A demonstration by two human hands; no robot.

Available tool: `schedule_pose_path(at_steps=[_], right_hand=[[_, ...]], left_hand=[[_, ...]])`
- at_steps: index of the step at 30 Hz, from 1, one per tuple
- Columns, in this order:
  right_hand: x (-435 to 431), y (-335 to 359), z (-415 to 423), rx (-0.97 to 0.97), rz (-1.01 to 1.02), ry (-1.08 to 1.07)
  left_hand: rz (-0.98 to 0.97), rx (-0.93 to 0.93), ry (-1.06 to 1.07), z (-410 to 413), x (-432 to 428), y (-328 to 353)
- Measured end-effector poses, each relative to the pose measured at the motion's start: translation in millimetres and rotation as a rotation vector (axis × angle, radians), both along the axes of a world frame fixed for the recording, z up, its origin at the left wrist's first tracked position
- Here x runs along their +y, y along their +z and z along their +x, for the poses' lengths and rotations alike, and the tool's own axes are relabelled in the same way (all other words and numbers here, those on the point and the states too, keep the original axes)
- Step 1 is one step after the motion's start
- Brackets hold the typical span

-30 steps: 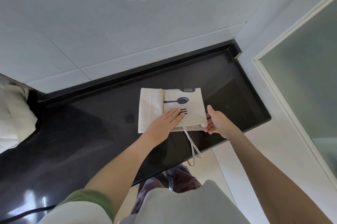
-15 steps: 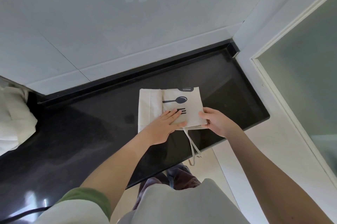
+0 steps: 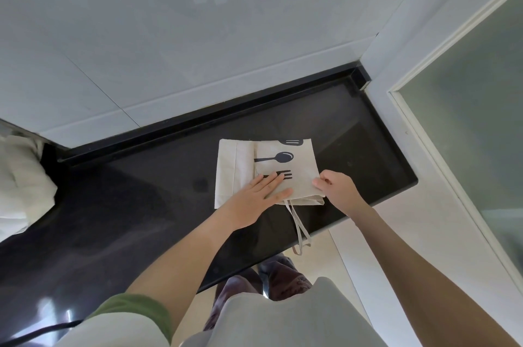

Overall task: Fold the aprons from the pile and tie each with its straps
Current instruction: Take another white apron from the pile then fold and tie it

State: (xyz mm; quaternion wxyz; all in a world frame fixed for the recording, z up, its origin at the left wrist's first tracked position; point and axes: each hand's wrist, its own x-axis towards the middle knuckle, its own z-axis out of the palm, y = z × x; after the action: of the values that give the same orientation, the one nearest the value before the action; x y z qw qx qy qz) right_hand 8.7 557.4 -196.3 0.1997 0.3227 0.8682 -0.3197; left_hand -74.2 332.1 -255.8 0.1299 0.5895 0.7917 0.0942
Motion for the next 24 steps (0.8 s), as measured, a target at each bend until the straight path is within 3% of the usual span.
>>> schedule_pose_path(at_steps=[5, 8, 10, 13, 15, 17, 18, 21, 24], right_hand=[[-14, -15, 7, -0.049, 0.048, -0.013], [-25, -17, 6, 0.238, 0.372, 0.176], [-33, -13, -1, 0.345, 0.381, 0.291], [-44, -16, -13, 0.387, 0.282, 0.433], [-51, -24, -17, 0.359, 0.227, 0.518], [-57, -32, -17, 0.275, 0.193, 0.567], [-58, -35, -17, 0.254, 0.192, 0.565], [-60, -33, -22, 0.243, 0.187, 0.529], [-65, -26, -29, 0.237, 0.273, 0.519]], left_hand=[[-0.107, -0.029, -0.027, 3, 3, 1], [-0.104, -0.122, 0.005, 0, 6, 6], [-0.071, -0.340, 0.092, -2, 9, 18], [0.182, -0.654, 0.474, -2, 12, 40], [0.276, -0.475, 0.756, -4, 10, 44], [0.191, -0.201, 1.023, -8, 5, 42], [0.135, -0.174, 1.181, -11, 3, 42], [-0.002, -0.481, 1.521, -23, -4, 46], [-0.119, -0.757, 1.500, -38, -5, 51]])
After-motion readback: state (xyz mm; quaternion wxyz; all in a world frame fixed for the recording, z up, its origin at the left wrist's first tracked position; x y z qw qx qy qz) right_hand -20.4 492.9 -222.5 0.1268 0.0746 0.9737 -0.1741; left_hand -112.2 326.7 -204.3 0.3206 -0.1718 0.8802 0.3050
